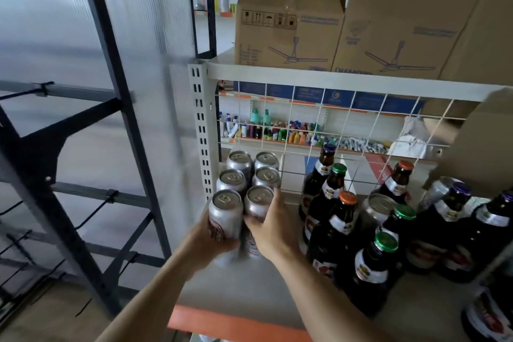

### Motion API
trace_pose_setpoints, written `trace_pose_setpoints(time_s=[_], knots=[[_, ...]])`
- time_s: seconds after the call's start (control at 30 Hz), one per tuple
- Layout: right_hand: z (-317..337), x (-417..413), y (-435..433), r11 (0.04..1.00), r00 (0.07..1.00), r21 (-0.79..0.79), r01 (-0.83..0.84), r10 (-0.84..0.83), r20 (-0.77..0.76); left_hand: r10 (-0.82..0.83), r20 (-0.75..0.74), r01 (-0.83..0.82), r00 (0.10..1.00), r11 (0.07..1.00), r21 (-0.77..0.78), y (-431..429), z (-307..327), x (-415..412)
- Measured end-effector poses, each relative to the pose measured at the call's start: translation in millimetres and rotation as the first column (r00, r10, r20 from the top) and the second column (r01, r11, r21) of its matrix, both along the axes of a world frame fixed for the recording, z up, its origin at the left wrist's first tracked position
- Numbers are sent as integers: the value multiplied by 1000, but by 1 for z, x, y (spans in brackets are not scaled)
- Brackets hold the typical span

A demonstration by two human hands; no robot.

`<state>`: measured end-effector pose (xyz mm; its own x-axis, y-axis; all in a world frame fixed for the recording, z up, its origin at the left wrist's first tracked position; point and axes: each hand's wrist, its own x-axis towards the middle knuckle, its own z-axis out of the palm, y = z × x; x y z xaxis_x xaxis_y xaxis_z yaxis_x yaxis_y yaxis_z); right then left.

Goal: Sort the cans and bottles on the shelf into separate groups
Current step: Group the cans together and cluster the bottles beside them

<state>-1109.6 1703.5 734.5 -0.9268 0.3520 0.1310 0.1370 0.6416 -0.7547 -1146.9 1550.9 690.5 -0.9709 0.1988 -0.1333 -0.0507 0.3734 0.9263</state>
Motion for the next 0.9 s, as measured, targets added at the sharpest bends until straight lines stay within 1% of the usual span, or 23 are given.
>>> trace_pose_setpoints(time_s=[0.07, 0.17, 0.27, 0.47, 0.57, 0.67, 0.8, 0.9], knots=[[-3, -1, 3, 1000, 1000, -8, 28, -28, -12, -21, 29, 20, 999, 999, 29, 2, 1, -3], [-7, -1, 6, 997, 998, -61, 48, -51, -44, -67, 27, 65, 997, 995, 71, 6, 4, -7], [-12, 0, 10, 993, 997, -105, 48, -54, -56, -67, 36, 63, 997, 993, 102, 6, 3, -11], [-19, -8, 14, 993, 999, -119, 19, -23, -33, -110, 86, 100, 990, 989, 105, -4, -4, -17], [-29, -9, 16, 984, 999, -180, -8, -1, -52, -153, 134, 144, 979, 987, 77, -9, -13, -18], [-39, -6, 22, 969, 996, -247, -4, -18, -87, -202, 166, 192, 965, 979, 72, -8, -21, -20], [-46, -1, 27, 943, 999, -333, -15, 28, 32, -226, 161, 219, 961, 974, 59, -6, -26, -28], [-55, -3, 27, 939, 997, -344, -12, 37, 67, -217, 144, 212, 966, 976, 48, -4, -29, -33]])
